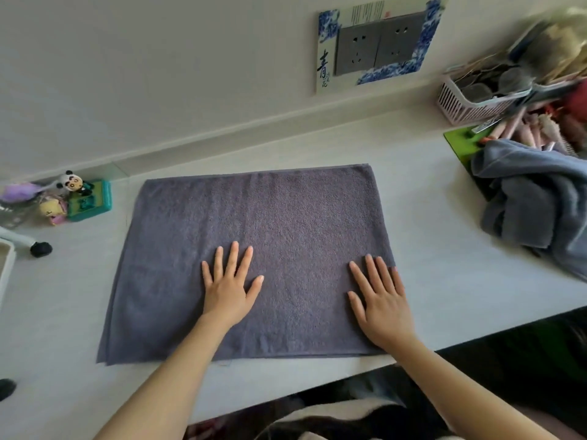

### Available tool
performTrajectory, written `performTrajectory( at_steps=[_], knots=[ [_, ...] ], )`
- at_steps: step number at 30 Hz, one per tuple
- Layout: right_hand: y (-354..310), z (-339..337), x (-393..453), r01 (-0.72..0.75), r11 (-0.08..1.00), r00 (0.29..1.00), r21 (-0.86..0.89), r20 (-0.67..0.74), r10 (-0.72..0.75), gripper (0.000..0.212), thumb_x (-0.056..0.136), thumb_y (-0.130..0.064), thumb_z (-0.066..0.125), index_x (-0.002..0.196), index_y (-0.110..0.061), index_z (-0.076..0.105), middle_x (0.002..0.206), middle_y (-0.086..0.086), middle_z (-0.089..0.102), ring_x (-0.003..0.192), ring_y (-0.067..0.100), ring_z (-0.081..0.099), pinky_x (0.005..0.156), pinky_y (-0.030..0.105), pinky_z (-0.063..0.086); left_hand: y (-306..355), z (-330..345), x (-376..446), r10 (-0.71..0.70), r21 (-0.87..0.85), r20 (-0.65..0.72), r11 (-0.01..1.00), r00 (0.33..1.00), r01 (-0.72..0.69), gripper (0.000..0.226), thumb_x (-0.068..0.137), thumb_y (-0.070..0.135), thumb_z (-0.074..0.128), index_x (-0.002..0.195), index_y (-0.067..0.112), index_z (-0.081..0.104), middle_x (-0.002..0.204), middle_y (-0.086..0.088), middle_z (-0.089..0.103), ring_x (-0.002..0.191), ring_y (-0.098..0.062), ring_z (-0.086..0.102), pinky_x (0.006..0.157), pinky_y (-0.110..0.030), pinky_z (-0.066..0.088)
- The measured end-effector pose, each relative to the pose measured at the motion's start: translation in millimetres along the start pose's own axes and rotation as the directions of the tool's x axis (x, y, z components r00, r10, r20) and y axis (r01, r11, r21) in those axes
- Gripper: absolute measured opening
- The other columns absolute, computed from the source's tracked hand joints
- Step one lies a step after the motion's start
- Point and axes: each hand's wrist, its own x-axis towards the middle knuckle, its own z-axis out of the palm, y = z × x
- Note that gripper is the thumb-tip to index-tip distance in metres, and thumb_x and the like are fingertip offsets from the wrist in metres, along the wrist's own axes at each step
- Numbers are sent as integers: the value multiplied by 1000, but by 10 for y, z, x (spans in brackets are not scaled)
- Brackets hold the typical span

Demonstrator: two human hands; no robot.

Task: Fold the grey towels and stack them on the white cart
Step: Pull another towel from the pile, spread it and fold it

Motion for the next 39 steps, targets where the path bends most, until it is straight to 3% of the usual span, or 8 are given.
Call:
performTrajectory(
  at_steps=[4,10,14,19,27,31,34,39],
  knots=[
    [-80,-73,11,-70,995,997,-65,10,71,56,92,-43,27,142,-20,41,147,11,39,138,30,33,115,43,6,34,-65,-82,-5,-28,85,1000,996,8,71,89,66,10,149,34,-11,157,2,-19,144,-30,-18,113,-59,-8],
    [-764,-19,-332,147,989,983,30,103,-149,47,93,-51,31,126,-32,58,130,6,58,108,32,58,90,39,45,8,-136,-270,-54,-13,107,998,993,55,68,92,65,19,149,38,-7,159,1,-12,144,-33,-12,112,-62,1],
    [-659,14,-229,215,976,954,-32,222,-203,57,97,-56,9,136,-37,46,143,2,47,126,31,49,107,42,23,-99,-218,-364,-111,21,96,994,989,109,70,91,67,19,150,36,-1,159,-5,-2,143,-36,3,111,-57,15],
    [-428,-216,360,313,930,914,-193,327,-240,81,70,-62,-37,144,-47,-10,158,-4,-10,146,27,-6,113,46,-13,55,-367,-416,-216,25,113,976,970,214,73,89,70,17,150,32,10,150,-13,20,130,-35,25,102,-45,30],
    [-352,-685,1438,96,902,952,-421,304,40,57,100,-28,32,149,-39,4,158,8,-13,144,35,-12,113,55,-11,582,-607,-143,-94,-456,171,875,981,163,59,95,55,32,147,27,27,145,-8,31,131,-28,30,105,-43,34],
    [-766,-545,894,86,986,951,-141,307,-39,66,92,-59,26,149,-29,12,157,12,5,141,38,13,112,50,20,180,-519,45,-51,-242,-12,969,999,47,54,95,46,40,146,32,29,156,-10,13,142,-29,10,114,-48,14],
    [-855,-293,375,196,967,896,-164,431,-109,108,59,-89,-8,149,-29,-8,156,19,-7,142,42,-2,112,56,8,-167,-381,60,-66,-128,172,988,983,89,62,94,58,31,148,44,5,158,-6,-13,144,-32,-13,113,-60,0],
    [-609,-186,521,322,934,869,-156,440,-227,107,37,-90,-29,132,-39,-36,155,15,-21,141,37,-19,113,55,-8,-150,-326,-144,-145,26,151,989,978,142,72,88,69,27,149,38,3,156,-14,4,139,-41,10,108,-58,24]
  ],
)
